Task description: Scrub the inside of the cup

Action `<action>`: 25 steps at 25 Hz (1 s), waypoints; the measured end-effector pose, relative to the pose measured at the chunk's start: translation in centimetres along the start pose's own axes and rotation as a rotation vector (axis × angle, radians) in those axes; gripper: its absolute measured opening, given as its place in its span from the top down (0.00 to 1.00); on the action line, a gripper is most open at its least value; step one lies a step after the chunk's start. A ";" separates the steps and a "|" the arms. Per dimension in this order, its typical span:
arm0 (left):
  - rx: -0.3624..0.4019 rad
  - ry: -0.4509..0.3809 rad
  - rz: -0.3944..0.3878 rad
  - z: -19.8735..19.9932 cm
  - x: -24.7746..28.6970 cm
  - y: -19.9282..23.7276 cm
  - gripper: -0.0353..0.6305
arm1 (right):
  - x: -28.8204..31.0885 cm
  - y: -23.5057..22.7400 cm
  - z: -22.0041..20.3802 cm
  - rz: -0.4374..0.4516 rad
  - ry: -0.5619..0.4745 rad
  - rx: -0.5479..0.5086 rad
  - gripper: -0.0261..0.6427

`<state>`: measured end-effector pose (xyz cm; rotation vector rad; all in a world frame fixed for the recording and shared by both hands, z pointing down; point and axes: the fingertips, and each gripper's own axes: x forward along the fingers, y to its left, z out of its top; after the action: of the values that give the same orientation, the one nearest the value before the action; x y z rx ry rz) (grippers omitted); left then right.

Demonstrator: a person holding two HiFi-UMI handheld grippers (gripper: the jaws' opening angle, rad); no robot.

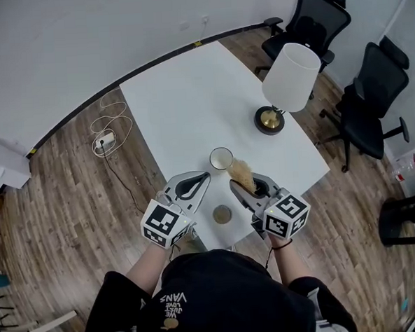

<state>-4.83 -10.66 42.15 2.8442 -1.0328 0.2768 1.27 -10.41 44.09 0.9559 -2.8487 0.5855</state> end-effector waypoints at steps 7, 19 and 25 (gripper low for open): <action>-0.010 0.002 0.007 -0.5 -0.9 -0.4 0.93 | 0.0 0.6 -0.3 0.004 0.006 -0.018 0.82; -0.015 -0.031 -0.002 0.2 -1.3 -0.7 0.93 | 0.1 0.9 -0.4 0.011 0.010 -0.026 0.82; -0.017 -0.027 -0.015 0.2 -1.2 -0.5 0.93 | 0.4 0.8 -0.4 0.007 0.013 -0.023 0.82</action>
<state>-5.39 -9.50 41.68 2.8470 -1.0140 0.2281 0.43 -9.88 44.23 0.9358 -2.8425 0.5556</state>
